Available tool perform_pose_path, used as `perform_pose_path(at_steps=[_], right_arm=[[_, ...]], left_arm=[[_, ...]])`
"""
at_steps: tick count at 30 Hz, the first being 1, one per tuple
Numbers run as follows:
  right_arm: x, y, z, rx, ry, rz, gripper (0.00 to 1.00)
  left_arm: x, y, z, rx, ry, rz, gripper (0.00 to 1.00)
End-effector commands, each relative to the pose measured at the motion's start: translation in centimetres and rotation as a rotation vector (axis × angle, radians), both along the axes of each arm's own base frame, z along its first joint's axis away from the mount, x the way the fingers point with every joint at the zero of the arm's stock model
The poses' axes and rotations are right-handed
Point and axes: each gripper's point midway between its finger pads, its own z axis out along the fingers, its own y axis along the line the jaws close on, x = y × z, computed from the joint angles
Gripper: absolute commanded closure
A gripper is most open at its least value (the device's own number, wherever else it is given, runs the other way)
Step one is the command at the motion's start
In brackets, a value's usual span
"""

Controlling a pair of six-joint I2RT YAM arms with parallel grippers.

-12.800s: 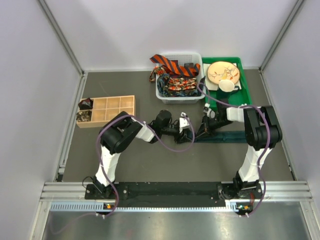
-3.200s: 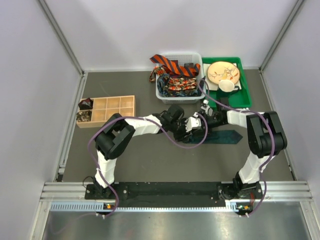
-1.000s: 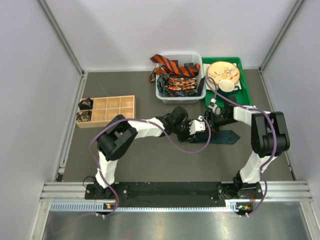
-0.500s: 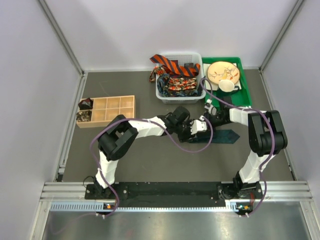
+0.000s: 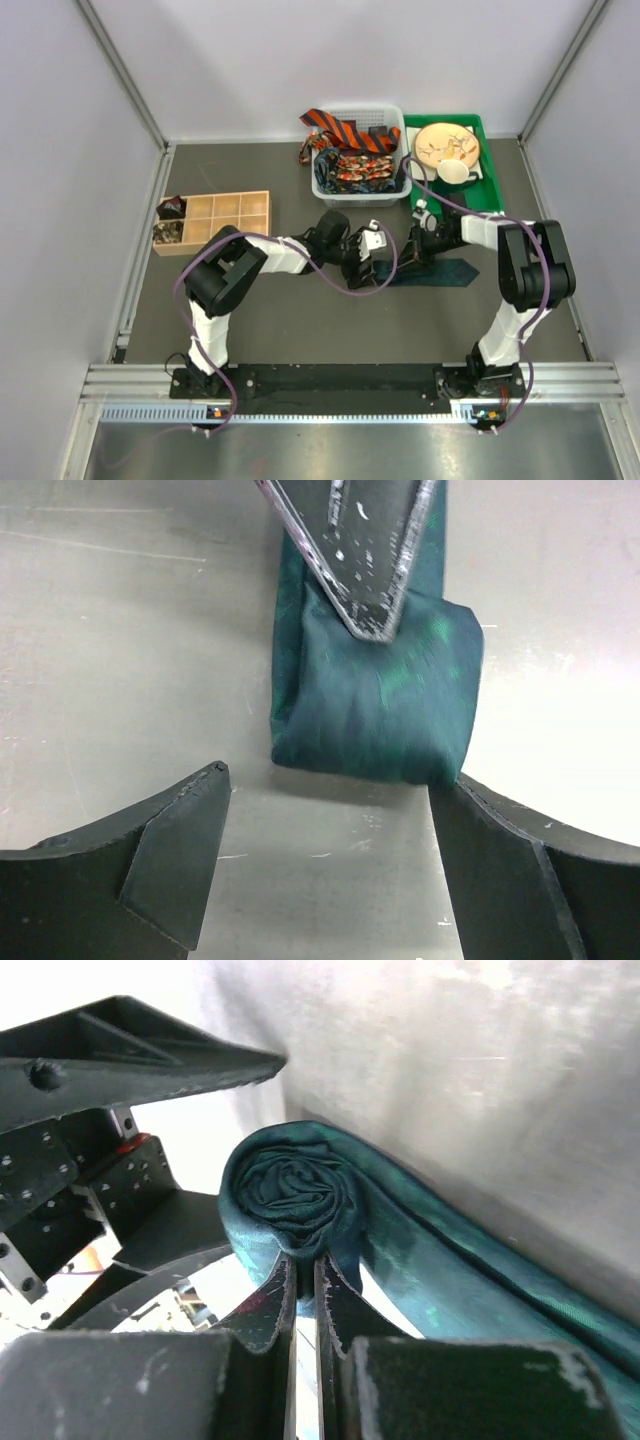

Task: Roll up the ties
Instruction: Roll the tie at the center of the board.

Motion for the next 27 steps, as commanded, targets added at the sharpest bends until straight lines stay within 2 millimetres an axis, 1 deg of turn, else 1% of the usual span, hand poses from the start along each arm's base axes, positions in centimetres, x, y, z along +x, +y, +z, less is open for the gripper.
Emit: perform_pose_path(at_steps=[1, 3, 4, 6, 7, 9, 10, 11, 13, 14, 15, 17, 18, 19, 20, 21, 22, 23, 25, 26, 27], right_arm=[[0.9, -4.0, -4.7, -0.272, -0.050, -0.025, 1.00], [1.0, -4.0, -4.4, -0.272, -0.068, -0.030, 1.00], [1.0, -4.0, -4.3, -0.271, -0.069, -0.028, 1.00], [1.0, -4.0, -4.4, -0.273, -0.071, -0.025, 1.00], [1.1, -4.1, -4.4, -0.276, -0.077, -0.023, 1.00], [1.1, -4.2, -4.5, -0.282, -0.082, -0.022, 1.00], [1.0, -4.2, -4.5, -0.284, -0.079, -0.023, 1.00], [1.1, -4.2, -4.5, -0.285, -0.083, -0.022, 1.00], [1.1, -4.4, -4.6, -0.299, -0.087, -0.024, 1.00], [1.0, -4.5, -4.7, -0.300, -0.086, -0.021, 1.00], [1.0, -4.4, -4.7, -0.294, -0.083, -0.018, 1.00], [1.0, -4.0, -4.3, -0.265, -0.084, -0.008, 1.00], [1.1, -3.8, -4.1, -0.252, -0.082, -0.004, 1.00], [1.0, -3.5, -3.8, -0.236, -0.076, 0.001, 1.00], [1.3, -3.2, -3.2, -0.211, -0.087, 0.006, 1.00], [1.4, -2.9, -2.8, -0.194, -0.090, 0.010, 1.00], [1.1, -2.8, -2.4, -0.184, -0.074, 0.018, 1.00], [1.4, -2.5, -1.4, -0.155, -0.078, 0.024, 1.00], [1.8, -2.6, -0.3, -0.125, -0.087, 0.022, 0.90], [1.3, -2.5, 0.3, -0.102, -0.071, 0.028, 0.86], [1.2, -2.6, 0.6, -0.093, -0.068, 0.030, 0.76]], left_arm=[[-0.7, -1.6, 1.9, -0.156, 0.023, -0.049, 0.17], [-0.3, -2.8, 2.5, -0.205, 0.021, -0.069, 0.16], [-0.4, -3.1, 2.0, -0.209, 0.048, -0.064, 0.16], [0.0, -4.1, 2.6, -0.245, 0.034, -0.074, 0.16], [-0.1, -4.4, 2.2, -0.252, 0.054, -0.068, 0.17], [-0.1, -5.3, 2.7, -0.293, 0.049, -0.085, 0.18], [-0.2, -5.5, 2.2, -0.290, 0.072, -0.078, 0.19], [-0.2, -5.9, 2.4, -0.297, 0.074, -0.083, 0.23], [-0.3, -6.1, 1.6, -0.289, 0.110, -0.078, 0.31], [-0.3, -6.3, 1.6, -0.288, 0.112, -0.077, 0.40], [-0.4, -6.3, 1.4, -0.279, 0.121, -0.075, 0.45], [-0.5, -5.9, 0.5, -0.229, 0.127, -0.061, 0.55], [-0.4, -5.7, 0.6, -0.207, 0.083, -0.071, 0.63], [-0.6, -4.9, -0.7, -0.133, 0.100, -0.047, 0.67], [-0.8, -4.5, -1.1, -0.098, 0.085, -0.048, 0.69], [-0.6, -4.1, -1.0, -0.065, 0.036, -0.057, 0.72], [-1.3, -2.7, -2.3, 0.029, 0.072, -0.049, 0.73], [-1.2, -1.9, -3.0, 0.089, 0.054, -0.035, 0.74], [-1.2, -0.5, -3.6, 0.186, 0.001, -0.052, 0.75], [-2.0, 1.2, -4.7, 0.270, 0.020, -0.055, 0.75], [-1.9, 1.8, -4.7, 0.299, -0.012, -0.065, 0.75]])
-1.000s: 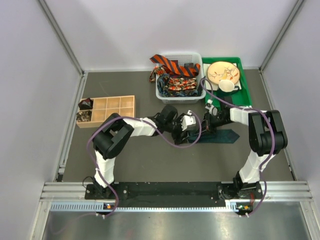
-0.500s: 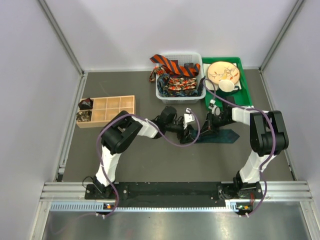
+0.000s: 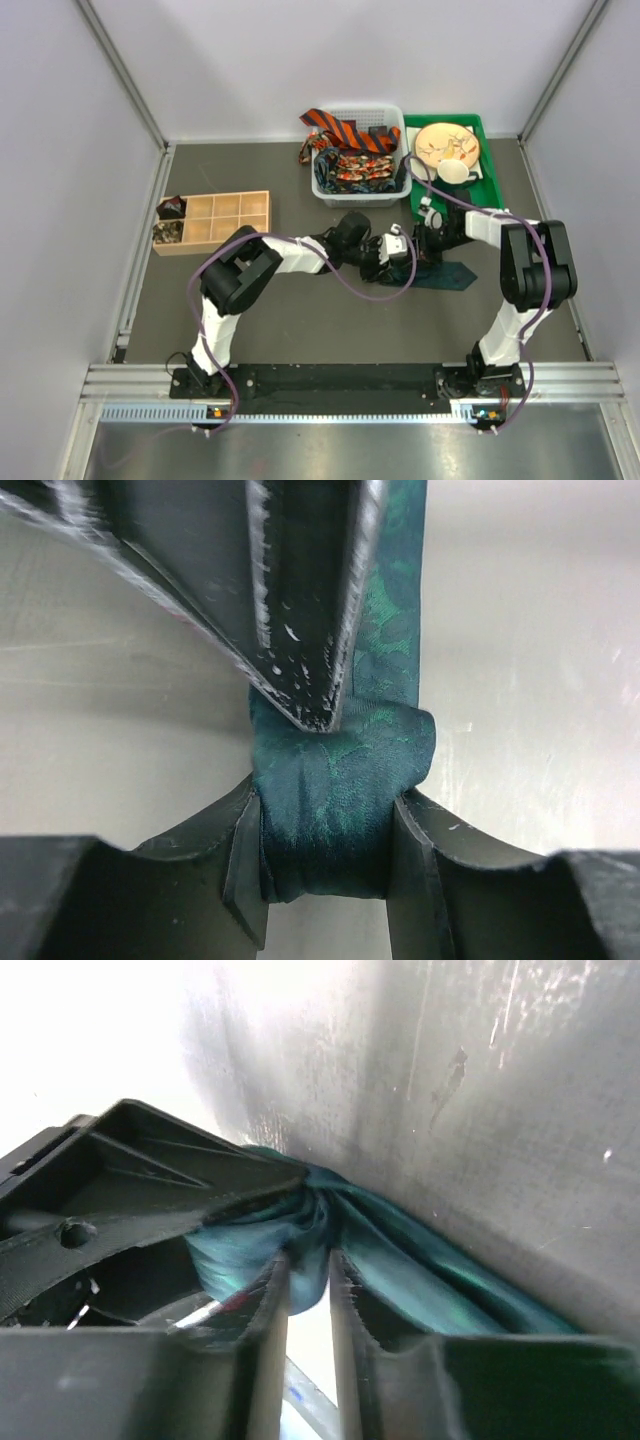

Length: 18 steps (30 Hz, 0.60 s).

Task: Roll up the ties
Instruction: Roll the tie at the center of the board.

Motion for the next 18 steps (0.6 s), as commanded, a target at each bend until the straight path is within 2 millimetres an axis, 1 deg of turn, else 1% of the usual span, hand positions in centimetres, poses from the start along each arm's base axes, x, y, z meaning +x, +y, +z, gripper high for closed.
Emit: perform_pose_path(at_steps=[1, 2, 3, 5, 6, 7, 8, 9, 10, 11, 12, 14, 17, 18], right_arm=[[0.4, -0.7, 1.7, 0.013, -0.033, 0.027, 0.72], [0.0, -0.3, 2.4, 0.051, -0.020, 0.036, 0.68], [-0.3, -0.2, 2.8, 0.068, -0.016, 0.039, 0.62], [-1.1, 0.5, 3.9, 0.134, -0.004, 0.041, 0.54], [-1.0, 0.6, 4.1, 0.154, -0.016, 0.037, 0.44], [-1.6, 0.9, 3.9, 0.172, -0.002, 0.033, 0.39], [-1.7, 1.2, 4.2, 0.195, 0.007, 0.018, 0.35], [-1.4, 1.4, 4.0, 0.202, -0.011, 0.021, 0.35], [-1.5, 1.6, 3.8, 0.201, -0.005, 0.023, 0.35], [-1.5, 1.8, 3.5, 0.205, 0.001, 0.025, 0.36], [-1.5, 2.2, 3.3, 0.200, 0.000, 0.034, 0.36], [-0.7, 2.5, 2.9, 0.185, -0.031, 0.038, 0.38], [0.1, 2.9, 2.0, 0.145, -0.058, 0.055, 0.48], [0.2, 3.1, 1.6, 0.133, -0.059, 0.060, 0.49]], left_arm=[[-1.6, 7.2, -5.3, 0.396, -0.032, 0.003, 0.74], [-2.1, 8.2, -5.8, 0.451, -0.025, -0.002, 0.73], [-2.1, 8.5, -5.9, 0.467, -0.035, -0.010, 0.72], [-2.4, 8.7, -6.0, 0.495, -0.038, -0.016, 0.69], [-2.7, 9.0, -6.4, 0.521, -0.031, -0.020, 0.68], [-2.7, 8.7, -6.2, 0.524, -0.039, -0.024, 0.67], [-2.7, 8.5, -6.2, 0.528, -0.043, -0.023, 0.64], [-3.0, 8.5, -6.3, 0.538, -0.030, -0.029, 0.63], [-2.9, 7.9, -6.0, 0.531, -0.035, -0.033, 0.61], [-3.1, 7.8, -6.0, 0.535, -0.029, -0.038, 0.57], [-3.3, 7.7, -6.2, 0.542, -0.015, -0.043, 0.57], [-3.0, 7.1, -5.9, 0.528, -0.017, -0.044, 0.57], [-3.1, 7.1, -5.9, 0.527, -0.016, -0.053, 0.56], [-3.2, 7.1, -6.0, 0.528, -0.021, -0.066, 0.56]])
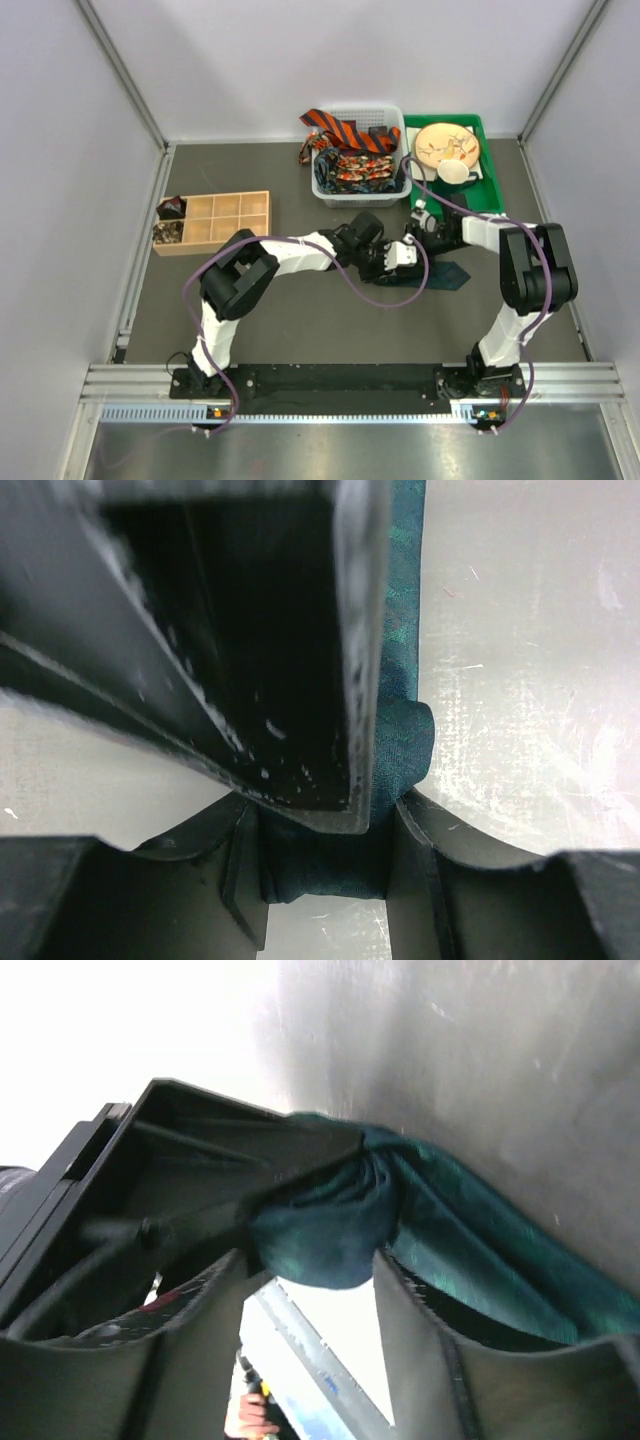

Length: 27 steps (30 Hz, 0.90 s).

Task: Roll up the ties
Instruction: Roll the tie at the center of the board.

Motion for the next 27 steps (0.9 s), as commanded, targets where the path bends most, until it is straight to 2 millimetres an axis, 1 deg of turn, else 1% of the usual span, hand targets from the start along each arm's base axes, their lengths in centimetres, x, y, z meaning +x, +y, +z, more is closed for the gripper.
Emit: perform_pose_path(at_steps=[1, 4, 5, 6, 7, 8, 9, 10, 11, 12, 13, 14, 15, 16, 18, 19, 20, 21, 22, 23, 25, 26, 27], right_arm=[[2.3, 1.2, -0.4, -0.011, -0.107, 0.024, 0.51], [2.3, 1.8, -0.8, 0.000, -0.100, 0.044, 0.62], [2.0, 1.9, -1.0, 0.000, -0.096, 0.057, 0.84], [1.8, 1.8, -1.3, -0.005, -0.082, 0.059, 1.00], [1.7, 1.5, -1.8, -0.026, -0.073, 0.059, 1.00], [1.1, 1.3, -2.2, -0.043, -0.057, 0.073, 1.00], [1.0, 1.0, -2.5, -0.061, -0.057, 0.076, 1.00], [0.8, 0.4, -3.3, -0.101, -0.053, 0.073, 1.00], [0.8, 0.0, -3.7, -0.122, -0.060, 0.077, 1.00], [0.7, -0.3, -4.0, -0.138, -0.059, 0.079, 1.00], [0.7, -0.7, -4.6, -0.164, -0.065, 0.085, 1.00], [0.8, -1.0, -4.9, -0.179, -0.071, 0.087, 1.00], [0.7, -1.2, -5.1, -0.196, -0.069, 0.096, 1.00], [0.9, -1.8, -5.6, -0.234, -0.087, 0.108, 1.00], [0.7, -2.6, -6.1, -0.280, -0.073, 0.117, 1.00], [0.9, -3.2, -6.4, -0.311, -0.077, 0.115, 1.00], [1.0, -3.4, -6.4, -0.316, -0.081, 0.112, 1.00], [1.0, -3.6, -6.3, -0.320, -0.075, 0.106, 1.00], [1.2, -3.8, -6.4, -0.340, -0.070, 0.091, 1.00], [1.3, -3.9, -6.3, -0.347, -0.068, 0.082, 1.00], [1.7, -4.2, -6.2, -0.378, -0.051, 0.054, 1.00], [1.8, -4.3, -6.2, -0.387, -0.047, 0.048, 1.00], [1.9, -4.4, -6.1, -0.393, -0.040, 0.042, 1.00]], left_arm=[[-3.0, 5.3, -5.8, 0.252, 0.134, 0.002, 0.56], [-3.0, 5.2, -5.9, 0.254, 0.136, -0.003, 0.54], [-3.1, 5.4, -6.1, 0.261, 0.147, 0.005, 0.54], [-3.0, 5.2, -5.9, 0.263, 0.148, 0.013, 0.53], [-2.9, 5.3, -6.0, 0.265, 0.157, 0.021, 0.51], [-3.0, 5.0, -5.7, 0.250, 0.181, 0.038, 0.49], [-3.0, 5.0, -5.5, 0.228, 0.199, 0.047, 0.47], [-2.5, 5.1, -5.0, 0.187, 0.224, 0.071, 0.42], [-2.2, 4.8, -3.5, 0.123, 0.247, 0.105, 0.39], [-2.1, 4.2, -2.8, 0.027, 0.258, 0.095, 0.36], [-1.1, 4.5, -1.9, -0.029, 0.260, 0.122, 0.30], [-0.6, 4.2, -0.3, -0.101, 0.252, 0.134, 0.29], [-0.6, 3.8, 0.4, -0.178, 0.248, 0.102, 0.28], [0.0, 3.8, 1.1, -0.215, 0.237, 0.105, 0.28], [0.1, 3.3, 2.2, -0.283, 0.211, 0.068, 0.27], [0.1, 3.1, 2.4, -0.299, 0.201, 0.050, 0.26], [0.1, 2.9, 2.2, -0.306, 0.202, 0.044, 0.25], [0.3, 2.4, 2.6, -0.332, 0.193, 0.029, 0.25], [0.4, 2.1, 2.6, -0.340, 0.189, 0.022, 0.24], [0.5, 1.9, 2.1, -0.344, 0.197, 0.021, 0.23], [1.0, 0.9, 2.7, -0.384, 0.177, 0.007, 0.21], [0.9, 0.6, 2.3, -0.391, 0.193, 0.008, 0.21], [1.0, -0.1, 2.6, -0.408, 0.188, 0.003, 0.20]])
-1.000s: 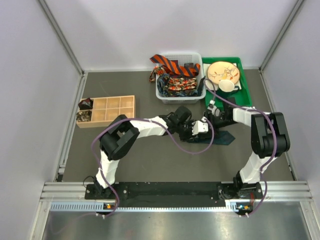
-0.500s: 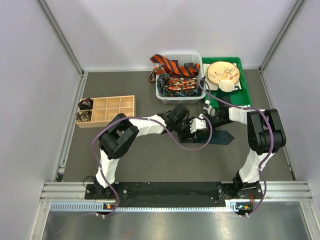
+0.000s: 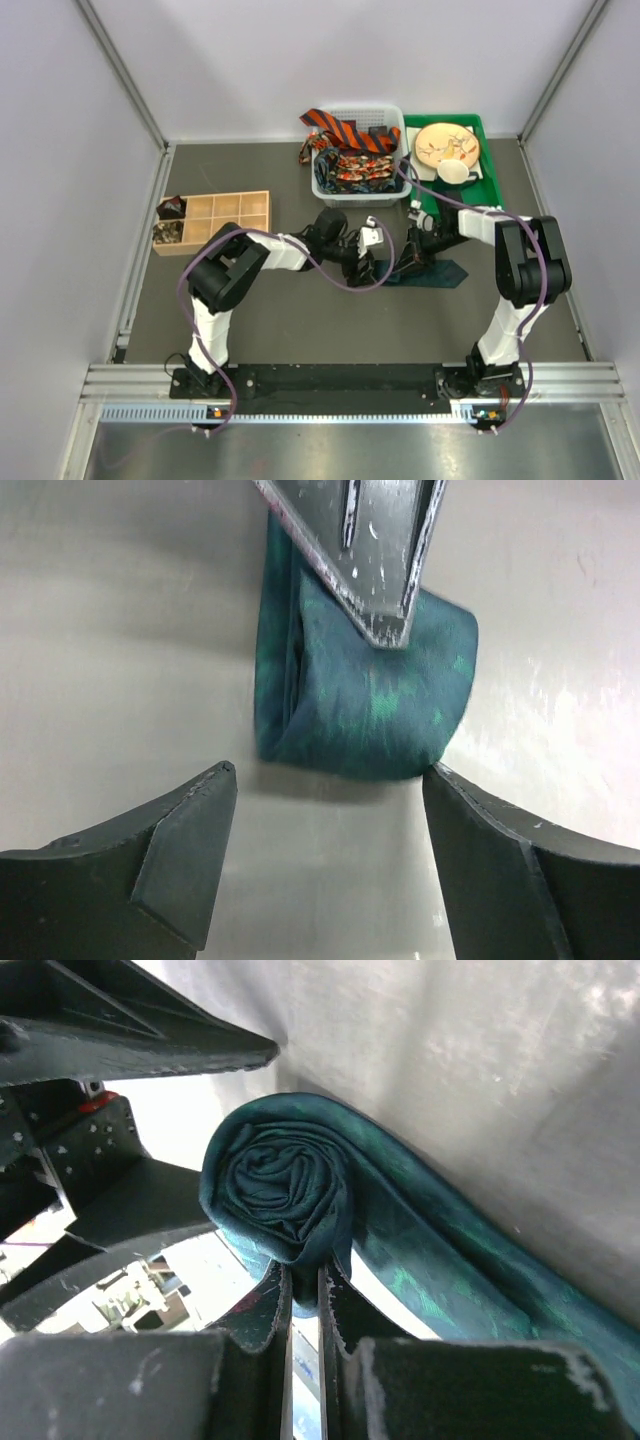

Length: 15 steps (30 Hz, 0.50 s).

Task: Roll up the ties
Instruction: Roll the tie at the center of the board.

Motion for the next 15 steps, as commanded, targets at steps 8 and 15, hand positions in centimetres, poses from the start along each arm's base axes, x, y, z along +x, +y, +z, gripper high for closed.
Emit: perform_pose_path(at_steps=[8, 15], right_arm=[[1.9, -5.1, -4.1, -0.384, -0.031, -0.037, 1.00], [2.3, -5.3, -4.2, -0.414, -0.034, -0.043, 1.00]], left_arm=[[0.6, -6.0, 2.2, -0.231, -0.057, -0.061, 0.20], [0.0, -7.7, 1.6, -0.257, -0.047, -0.079, 0.21]])
